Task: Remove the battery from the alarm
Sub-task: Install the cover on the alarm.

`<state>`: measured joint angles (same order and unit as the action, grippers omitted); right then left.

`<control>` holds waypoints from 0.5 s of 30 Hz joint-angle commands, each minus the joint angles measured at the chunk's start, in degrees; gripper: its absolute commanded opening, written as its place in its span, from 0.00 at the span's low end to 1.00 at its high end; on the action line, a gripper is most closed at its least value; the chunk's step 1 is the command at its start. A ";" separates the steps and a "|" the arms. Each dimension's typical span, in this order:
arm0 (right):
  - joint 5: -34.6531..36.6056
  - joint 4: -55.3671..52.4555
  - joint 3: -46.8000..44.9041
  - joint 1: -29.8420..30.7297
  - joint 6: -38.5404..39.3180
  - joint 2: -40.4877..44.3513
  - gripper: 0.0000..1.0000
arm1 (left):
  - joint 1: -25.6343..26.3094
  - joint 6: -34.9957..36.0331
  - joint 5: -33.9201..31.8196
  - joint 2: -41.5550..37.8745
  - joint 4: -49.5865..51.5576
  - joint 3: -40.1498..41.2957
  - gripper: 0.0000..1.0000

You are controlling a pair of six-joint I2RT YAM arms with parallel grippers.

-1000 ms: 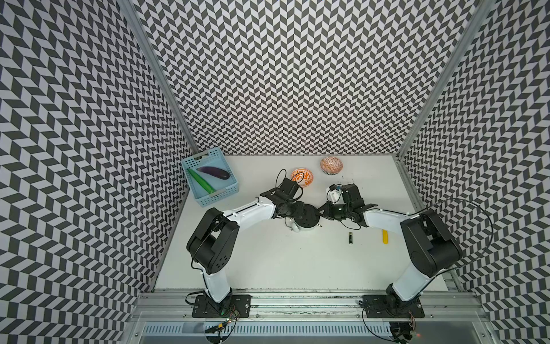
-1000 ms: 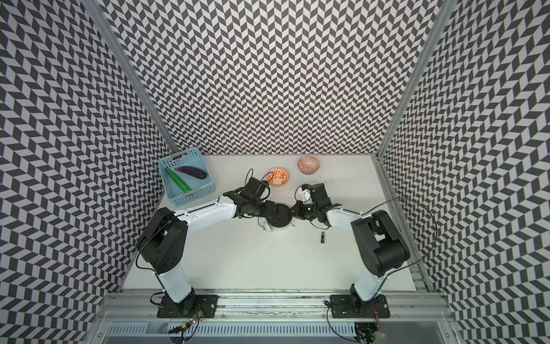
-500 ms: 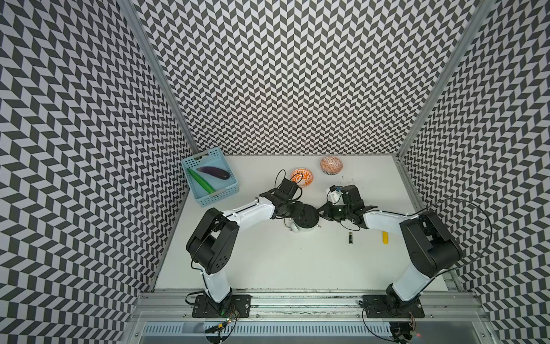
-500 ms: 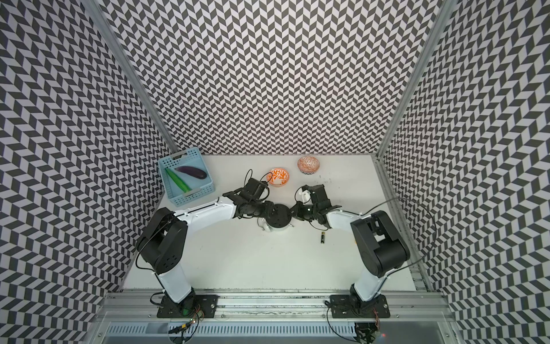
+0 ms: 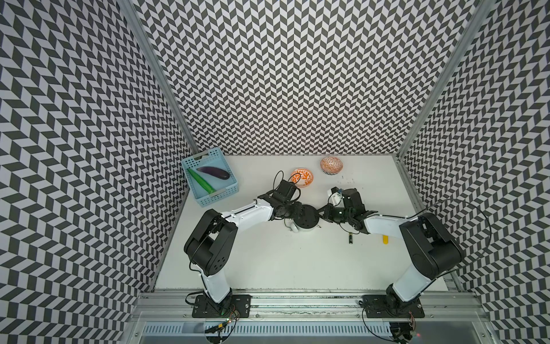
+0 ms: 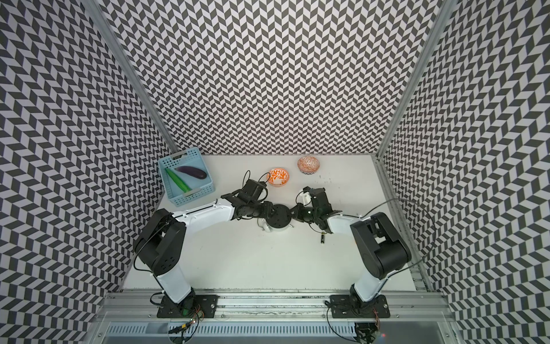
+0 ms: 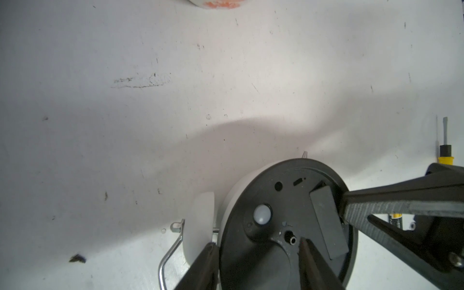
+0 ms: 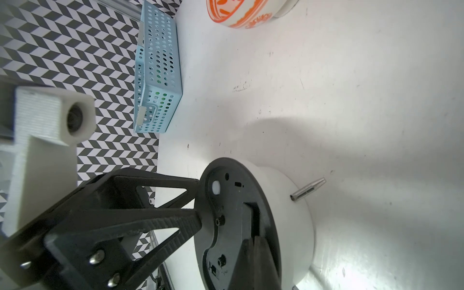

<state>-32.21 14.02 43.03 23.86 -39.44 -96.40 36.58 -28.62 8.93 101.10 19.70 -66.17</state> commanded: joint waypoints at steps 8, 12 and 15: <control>5.49 -9.36 2.22 3.21 4.66 2.28 0.22 | 0.87 -0.78 4.35 -2.30 -0.83 0.56 0.50; 8.73 -13.52 4.28 3.73 5.99 3.82 0.30 | 0.78 -0.64 3.56 -3.31 0.02 0.00 0.50; 10.12 -16.02 5.64 3.94 6.74 4.54 0.35 | 0.69 -0.36 2.99 -4.30 0.60 -0.29 0.50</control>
<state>-25.10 2.76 47.11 27.24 -34.65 -93.30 36.77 -29.26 10.52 99.85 20.25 -65.78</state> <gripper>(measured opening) 0.347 0.504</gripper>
